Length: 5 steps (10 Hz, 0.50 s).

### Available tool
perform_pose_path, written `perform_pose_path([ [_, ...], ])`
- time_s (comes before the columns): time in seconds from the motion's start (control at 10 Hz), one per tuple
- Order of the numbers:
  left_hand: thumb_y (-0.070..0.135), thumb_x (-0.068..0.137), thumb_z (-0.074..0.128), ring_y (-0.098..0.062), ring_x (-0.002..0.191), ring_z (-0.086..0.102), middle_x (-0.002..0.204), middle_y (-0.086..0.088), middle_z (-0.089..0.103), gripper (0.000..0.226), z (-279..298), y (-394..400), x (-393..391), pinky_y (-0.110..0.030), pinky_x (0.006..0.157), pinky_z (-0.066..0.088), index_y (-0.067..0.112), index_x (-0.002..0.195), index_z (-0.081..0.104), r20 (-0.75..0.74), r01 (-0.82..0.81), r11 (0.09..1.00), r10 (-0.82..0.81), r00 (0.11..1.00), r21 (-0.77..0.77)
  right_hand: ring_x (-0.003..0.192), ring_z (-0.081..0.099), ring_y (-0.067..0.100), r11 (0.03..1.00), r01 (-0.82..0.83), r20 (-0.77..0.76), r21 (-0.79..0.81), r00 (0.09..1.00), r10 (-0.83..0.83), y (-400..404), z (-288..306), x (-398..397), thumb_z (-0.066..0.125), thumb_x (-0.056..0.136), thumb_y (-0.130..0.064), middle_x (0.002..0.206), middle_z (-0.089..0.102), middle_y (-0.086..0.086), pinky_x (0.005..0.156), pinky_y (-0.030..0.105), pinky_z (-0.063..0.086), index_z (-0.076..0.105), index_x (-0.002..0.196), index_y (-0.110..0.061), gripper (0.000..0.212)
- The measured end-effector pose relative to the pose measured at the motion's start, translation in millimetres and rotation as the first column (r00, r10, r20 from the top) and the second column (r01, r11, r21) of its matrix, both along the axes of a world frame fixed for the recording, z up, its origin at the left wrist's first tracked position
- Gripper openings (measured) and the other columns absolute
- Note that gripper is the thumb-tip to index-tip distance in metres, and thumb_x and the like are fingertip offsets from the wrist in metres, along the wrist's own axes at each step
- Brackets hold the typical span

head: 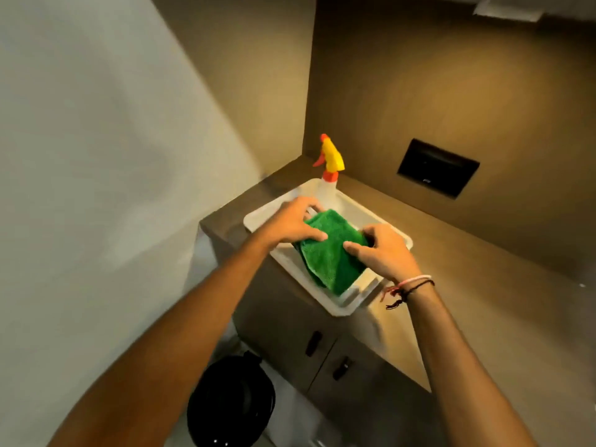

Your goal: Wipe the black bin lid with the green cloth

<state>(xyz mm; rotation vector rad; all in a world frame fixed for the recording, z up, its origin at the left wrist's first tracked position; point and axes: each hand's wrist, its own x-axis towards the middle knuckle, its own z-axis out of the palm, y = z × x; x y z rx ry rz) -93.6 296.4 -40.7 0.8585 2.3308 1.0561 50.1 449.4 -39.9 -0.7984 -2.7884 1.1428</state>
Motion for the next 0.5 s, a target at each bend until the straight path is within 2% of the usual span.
perform_pose_path([
  [0.1,0.023,0.078,0.088,-0.025,0.104,0.060,0.127,-0.019,0.061,0.059,-33.8,32.1,10.8,-0.030,0.088,0.050,0.013,0.130,0.060,-0.088,0.021,0.985,-0.037,0.995,-0.171,0.101,0.069,0.032,0.957,-0.132,0.195,0.260,0.977,0.082,20.1,-18.8,-1.9,0.076,0.093,-0.037,0.109,0.075,0.016,0.083,0.041,0.054,0.071,0.106,-0.010,0.031],
  [0.2,0.028,0.085,0.083,-0.031,0.115,0.066,0.131,-0.018,0.064,0.055,-49.6,45.7,25.3,-0.044,0.102,0.056,0.014,0.132,0.059,-0.170,0.034,0.956,-0.087,0.982,-0.291,0.114,0.066,0.034,0.862,-0.264,0.319,0.433,0.939,0.127,19.0,-29.9,-3.4,0.071,0.094,-0.041,0.119,0.072,0.013,0.096,0.044,0.051,0.066,0.115,-0.013,0.035],
  [0.3,0.032,0.091,0.076,-0.031,0.120,0.065,0.136,-0.016,0.065,0.056,-44.2,46.8,37.0,-0.047,0.105,0.056,0.013,0.139,0.055,-0.203,0.072,0.924,-0.158,0.966,-0.374,0.118,0.063,0.033,0.814,-0.345,0.413,0.467,0.899,0.144,16.0,-26.5,-8.4,0.071,0.095,-0.038,0.124,0.069,0.013,0.102,0.046,0.049,0.062,0.120,-0.013,0.036],
  [0.4,0.037,0.095,0.070,-0.029,0.130,0.059,0.145,-0.011,0.060,0.061,-18.2,22.0,40.1,-0.044,0.108,0.052,0.015,0.148,0.049,-0.289,0.051,0.917,-0.177,0.941,-0.395,0.123,0.061,0.035,0.757,-0.365,0.393,0.541,0.906,0.156,7.2,-6.9,-12.5,0.072,0.094,-0.039,0.127,0.068,0.013,0.099,0.046,0.052,0.060,0.125,-0.013,0.042],
  [0.5,0.036,0.096,0.068,-0.023,0.139,0.051,0.152,-0.006,0.055,0.061,12.7,-23.5,34.6,-0.039,0.116,0.046,0.018,0.151,0.048,-0.483,-0.149,0.967,0.032,0.875,-0.206,0.118,0.062,0.033,0.718,-0.253,0.121,0.649,0.965,0.232,-13.2,13.8,-21.3,0.069,0.097,-0.041,0.125,0.069,0.008,0.089,0.041,0.056,0.062,0.128,-0.015,0.041],
])
